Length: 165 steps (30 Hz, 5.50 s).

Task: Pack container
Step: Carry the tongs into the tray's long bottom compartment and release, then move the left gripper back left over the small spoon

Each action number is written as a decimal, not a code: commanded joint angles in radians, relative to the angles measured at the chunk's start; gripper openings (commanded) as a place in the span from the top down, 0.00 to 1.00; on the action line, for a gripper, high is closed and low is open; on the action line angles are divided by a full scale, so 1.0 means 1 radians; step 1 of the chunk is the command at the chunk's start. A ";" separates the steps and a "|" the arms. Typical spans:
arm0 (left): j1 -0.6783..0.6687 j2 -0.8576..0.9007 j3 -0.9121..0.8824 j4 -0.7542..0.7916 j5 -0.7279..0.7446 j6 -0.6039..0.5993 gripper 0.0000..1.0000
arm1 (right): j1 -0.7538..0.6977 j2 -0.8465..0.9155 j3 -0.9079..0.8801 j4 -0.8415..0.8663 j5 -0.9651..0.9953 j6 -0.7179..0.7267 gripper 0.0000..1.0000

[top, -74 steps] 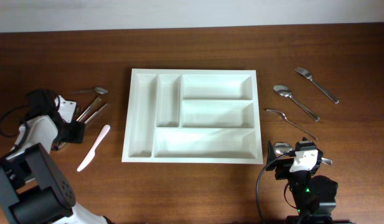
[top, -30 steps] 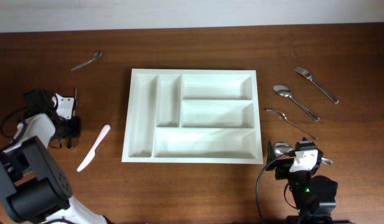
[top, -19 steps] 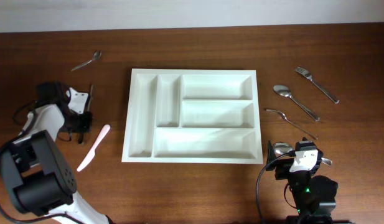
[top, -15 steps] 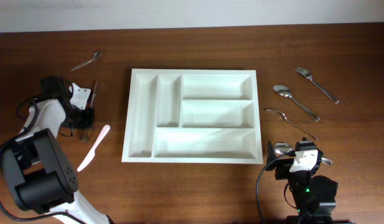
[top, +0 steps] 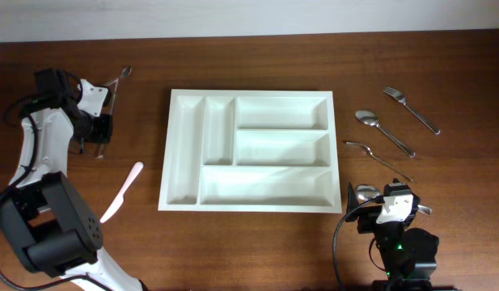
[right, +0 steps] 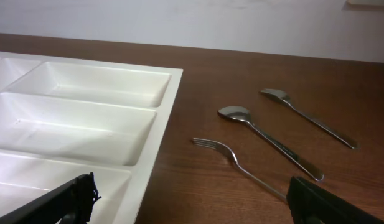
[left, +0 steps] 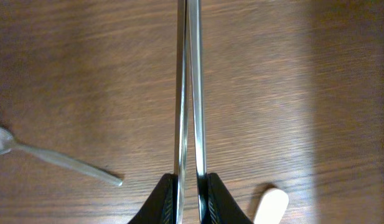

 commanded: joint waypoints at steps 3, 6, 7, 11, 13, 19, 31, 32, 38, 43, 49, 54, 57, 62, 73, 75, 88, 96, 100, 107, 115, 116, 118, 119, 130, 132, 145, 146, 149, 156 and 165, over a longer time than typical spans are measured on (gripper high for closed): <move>-0.089 -0.042 0.074 -0.035 0.056 0.099 0.98 | 0.009 -0.011 -0.009 0.001 -0.008 -0.002 0.01; -0.161 -0.069 0.108 -0.065 0.056 0.167 0.98 | 0.009 -0.011 -0.009 0.001 -0.008 -0.002 0.01; -0.190 -0.078 0.118 -0.076 0.056 0.191 0.98 | 0.009 -0.011 -0.009 0.001 -0.008 -0.002 0.01; -0.312 -0.119 0.140 -0.094 0.056 0.241 0.98 | 0.009 -0.011 -0.009 0.001 -0.008 -0.002 0.01; -0.384 -0.138 0.141 -0.101 0.056 0.267 0.98 | 0.009 -0.011 -0.009 0.001 -0.008 -0.002 0.01; -0.581 -0.155 0.141 -0.229 0.047 0.381 0.98 | 0.009 -0.011 -0.009 0.001 -0.008 -0.002 0.01; -0.800 -0.155 0.140 -0.444 0.121 0.415 0.98 | 0.009 -0.011 -0.009 0.001 -0.008 -0.002 0.01; -0.807 -0.155 0.140 -0.453 0.137 0.415 0.98 | 0.009 -0.011 -0.009 0.001 -0.008 -0.002 0.01; -0.819 -0.154 0.124 -0.449 0.202 0.416 0.98 | 0.009 -0.011 -0.009 0.001 -0.008 -0.002 0.01; -0.819 -0.143 0.047 -0.372 0.231 0.416 0.98 | 0.009 -0.011 -0.009 0.001 -0.008 -0.002 0.01; -0.819 -0.108 -0.051 -0.286 0.240 0.416 0.98 | 0.009 -0.011 -0.009 0.001 -0.008 -0.002 0.01; -0.819 -0.084 -0.063 -0.264 0.274 0.432 0.98 | 0.009 -0.011 -0.009 0.001 -0.008 -0.002 0.01; -0.819 -0.068 -0.064 -0.264 0.287 0.446 0.99 | 0.009 -0.011 -0.009 0.001 -0.008 -0.002 0.01; -0.819 -0.011 -0.064 -0.260 0.291 0.446 0.98 | 0.009 -0.011 -0.009 0.001 -0.008 -0.002 0.01; -0.819 0.102 -0.064 -0.260 0.311 0.445 0.98 | 0.009 -0.011 -0.009 0.001 -0.008 -0.002 0.01; -0.821 0.103 -0.064 -0.259 0.322 0.445 0.98 | 0.009 -0.011 -0.009 0.001 -0.008 -0.002 0.01; -0.837 0.103 -0.064 -0.258 0.321 0.440 0.67 | 0.009 -0.011 -0.009 0.001 -0.008 -0.002 0.01; -0.837 0.101 -0.061 -0.266 0.321 0.433 0.59 | 0.009 -0.011 -0.009 0.001 -0.008 -0.002 0.01; -0.837 0.097 -0.032 -0.284 0.321 0.433 0.59 | 0.009 -0.011 -0.009 0.001 -0.008 -0.002 0.01; -0.836 0.082 0.131 -0.355 0.306 0.433 0.59 | 0.009 -0.011 -0.009 0.001 -0.008 -0.002 0.01; -0.802 0.073 0.423 -0.359 -0.020 0.192 0.59 | 0.009 -0.011 -0.009 0.001 -0.008 -0.002 0.01; -0.785 0.073 0.452 -0.346 -0.078 0.139 0.59 | 0.009 -0.011 -0.009 0.001 -0.008 -0.002 0.01; -0.740 0.073 0.491 -0.316 -0.134 0.064 0.57 | 0.009 -0.011 -0.009 0.001 -0.008 -0.002 0.01; -0.713 0.073 0.500 -0.301 -0.140 0.031 0.55 | 0.009 -0.011 -0.009 0.001 -0.008 -0.002 0.01; -0.315 0.074 0.505 -0.298 -0.130 -0.456 0.50 | 0.009 -0.011 -0.009 0.001 -0.008 -0.002 0.01; -0.257 0.074 0.505 -0.295 -0.052 -0.466 0.31 | 0.009 -0.011 -0.009 0.001 -0.008 -0.002 0.01; -0.103 0.101 0.471 -0.331 -0.187 -0.721 0.19 | 0.009 -0.011 -0.009 0.001 -0.008 -0.002 0.01; -0.095 0.109 0.463 -0.339 -0.232 -0.773 0.18 | 0.009 -0.011 -0.009 0.001 -0.008 -0.002 0.01; -0.067 0.136 0.444 -0.346 -0.301 -0.892 0.15 | 0.009 -0.011 -0.009 0.001 -0.008 -0.002 0.01; 0.031 0.238 0.444 -0.280 -0.294 -1.007 0.15 | 0.009 -0.011 -0.009 0.001 -0.008 -0.002 0.01; 0.129 0.349 0.444 -0.219 -0.294 -1.007 0.15 | 0.009 -0.011 -0.009 0.001 -0.008 -0.002 0.01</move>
